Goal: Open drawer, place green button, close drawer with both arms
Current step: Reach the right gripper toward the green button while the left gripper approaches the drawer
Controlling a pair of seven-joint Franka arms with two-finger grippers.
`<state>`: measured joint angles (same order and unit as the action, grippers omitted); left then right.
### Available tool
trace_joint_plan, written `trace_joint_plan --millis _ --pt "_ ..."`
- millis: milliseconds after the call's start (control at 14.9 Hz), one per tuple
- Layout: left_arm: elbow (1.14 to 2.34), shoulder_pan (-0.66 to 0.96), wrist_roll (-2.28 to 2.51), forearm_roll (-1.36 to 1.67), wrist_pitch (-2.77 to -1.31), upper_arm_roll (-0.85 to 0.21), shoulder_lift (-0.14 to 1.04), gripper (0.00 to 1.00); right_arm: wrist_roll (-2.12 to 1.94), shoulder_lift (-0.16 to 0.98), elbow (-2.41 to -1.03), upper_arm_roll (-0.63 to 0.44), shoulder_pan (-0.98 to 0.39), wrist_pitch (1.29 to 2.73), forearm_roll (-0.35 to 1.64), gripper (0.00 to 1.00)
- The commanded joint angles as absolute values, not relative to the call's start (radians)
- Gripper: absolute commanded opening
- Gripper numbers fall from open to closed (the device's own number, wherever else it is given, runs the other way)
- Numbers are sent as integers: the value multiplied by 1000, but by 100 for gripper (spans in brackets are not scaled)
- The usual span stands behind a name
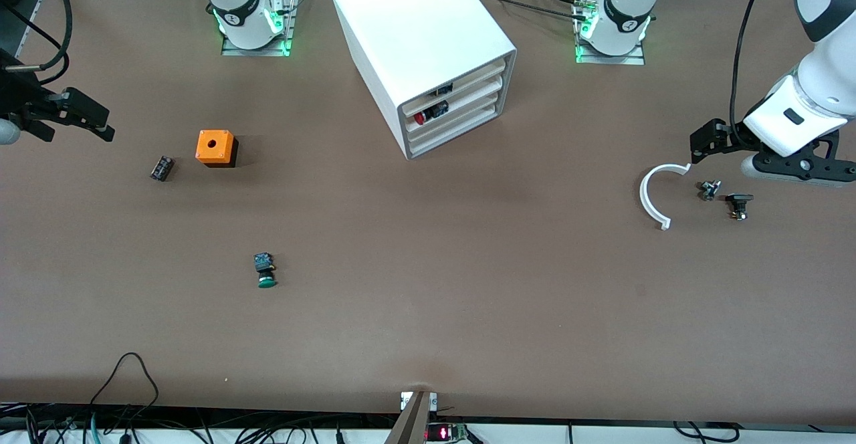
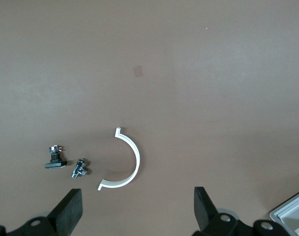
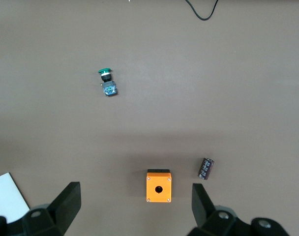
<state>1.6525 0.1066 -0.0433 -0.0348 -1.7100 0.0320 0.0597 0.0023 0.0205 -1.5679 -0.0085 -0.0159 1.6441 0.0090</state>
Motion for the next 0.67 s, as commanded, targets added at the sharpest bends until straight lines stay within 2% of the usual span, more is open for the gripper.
trace_joint_plan --millis 0,402,603 --pt "1652 112 -32 -28 -1701 32 52 100 -2 35 -1540 0 -5 1621 15 100" --pt "1654 118 -35 -23 -1684 9 58 100 3 35 -1537 -11 2 1618 20 100" --pt "1654 120 -34 -26 -1677 -23 78 100 5 75 -1557 -3 -15 1617 25 100"
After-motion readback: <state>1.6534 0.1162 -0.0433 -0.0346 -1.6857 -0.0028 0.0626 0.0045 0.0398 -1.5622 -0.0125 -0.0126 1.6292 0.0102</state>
